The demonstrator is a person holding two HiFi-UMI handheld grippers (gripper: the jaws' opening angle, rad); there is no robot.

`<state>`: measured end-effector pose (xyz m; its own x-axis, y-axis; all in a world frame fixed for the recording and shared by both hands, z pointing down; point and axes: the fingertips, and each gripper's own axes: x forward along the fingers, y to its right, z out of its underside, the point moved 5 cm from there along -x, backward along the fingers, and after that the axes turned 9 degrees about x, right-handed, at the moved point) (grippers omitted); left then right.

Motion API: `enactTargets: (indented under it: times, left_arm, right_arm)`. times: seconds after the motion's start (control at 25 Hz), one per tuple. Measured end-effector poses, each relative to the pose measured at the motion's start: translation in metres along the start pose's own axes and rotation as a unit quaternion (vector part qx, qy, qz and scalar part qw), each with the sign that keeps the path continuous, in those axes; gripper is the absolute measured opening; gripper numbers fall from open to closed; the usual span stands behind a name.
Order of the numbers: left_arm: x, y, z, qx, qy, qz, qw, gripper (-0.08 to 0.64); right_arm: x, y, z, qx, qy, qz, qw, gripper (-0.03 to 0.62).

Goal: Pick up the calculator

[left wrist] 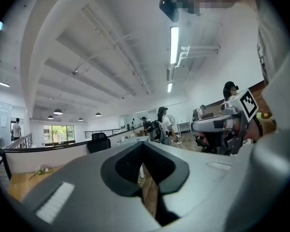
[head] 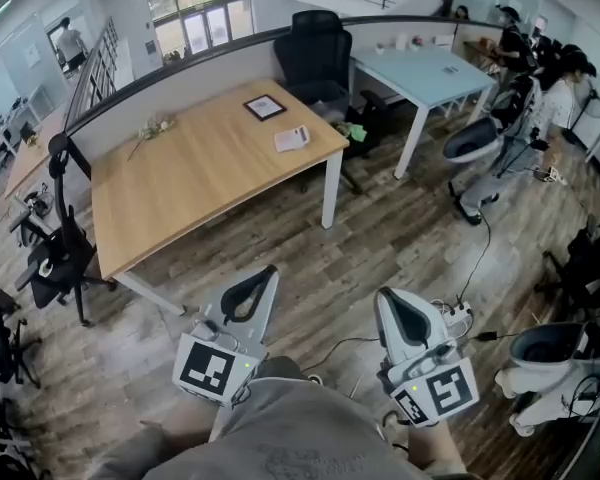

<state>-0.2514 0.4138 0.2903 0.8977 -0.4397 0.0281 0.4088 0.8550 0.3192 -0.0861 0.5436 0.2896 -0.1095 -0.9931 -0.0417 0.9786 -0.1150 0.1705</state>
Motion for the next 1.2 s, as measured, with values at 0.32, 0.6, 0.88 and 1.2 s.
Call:
enactTargets:
  times: [0.32,0.6,0.88,1.2]
  left_arm:
    - [0.007,-0.008,0.009,0.004,-0.001,-0.014,0.9999,0.002]
    - [0.036,-0.018,0.023,-0.002,-0.013,-0.007,0.9999,0.002]
    - [0.080,-0.051,0.042,-0.009,-0.020,-0.007,0.9997,0.001]
    - [0.149,-0.127,0.068,-0.035,-0.059,-0.005,0.9976,0.002]
  right_arm:
    - [-0.003,0.010,-0.010,0.022,0.057,0.009,0.998,0.216]
    - [0.018,0.037,0.000,0.030,0.030,0.020,0.999,0.216]
    - [0.077,0.070,0.011,0.043,0.004,0.011,0.999,0.216]
    - [0.184,0.110,0.026,0.087,-0.042,-0.001,0.995,0.216]
